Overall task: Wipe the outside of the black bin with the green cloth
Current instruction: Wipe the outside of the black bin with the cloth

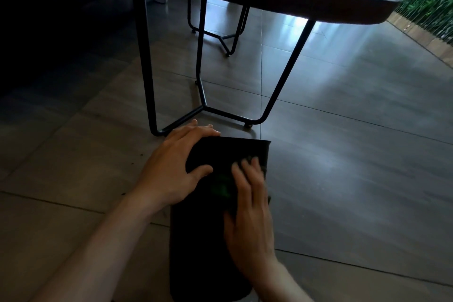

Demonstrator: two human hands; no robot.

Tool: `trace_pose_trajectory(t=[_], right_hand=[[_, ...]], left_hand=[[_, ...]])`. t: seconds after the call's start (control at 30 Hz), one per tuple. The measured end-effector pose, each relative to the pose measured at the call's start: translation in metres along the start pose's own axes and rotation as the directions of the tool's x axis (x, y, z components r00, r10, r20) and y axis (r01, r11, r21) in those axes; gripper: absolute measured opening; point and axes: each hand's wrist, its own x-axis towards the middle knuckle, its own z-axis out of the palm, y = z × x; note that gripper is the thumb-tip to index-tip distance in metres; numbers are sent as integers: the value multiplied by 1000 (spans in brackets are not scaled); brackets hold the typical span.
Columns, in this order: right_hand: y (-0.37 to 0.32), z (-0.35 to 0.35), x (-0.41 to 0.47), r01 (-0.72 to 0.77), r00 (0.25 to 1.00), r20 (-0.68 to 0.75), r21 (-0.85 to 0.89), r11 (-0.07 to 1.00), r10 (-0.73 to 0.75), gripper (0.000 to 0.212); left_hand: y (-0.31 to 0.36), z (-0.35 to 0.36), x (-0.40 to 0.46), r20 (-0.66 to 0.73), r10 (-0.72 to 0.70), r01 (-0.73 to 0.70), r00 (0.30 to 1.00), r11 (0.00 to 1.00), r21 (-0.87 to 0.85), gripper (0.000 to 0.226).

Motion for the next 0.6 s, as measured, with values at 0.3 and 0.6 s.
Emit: trace_pose_trajectory(t=[0.3, 0.6], right_hand=[[6, 10, 0, 83, 997, 14, -87, 993, -82, 68], [11, 7, -47, 82, 996, 48, -40, 996, -80, 58]], left_hand=[[-4, -2, 2, -7, -1, 1, 1000, 1000, 6, 62], [-2, 2, 2, -12, 3, -3, 1000, 1000, 28, 66]])
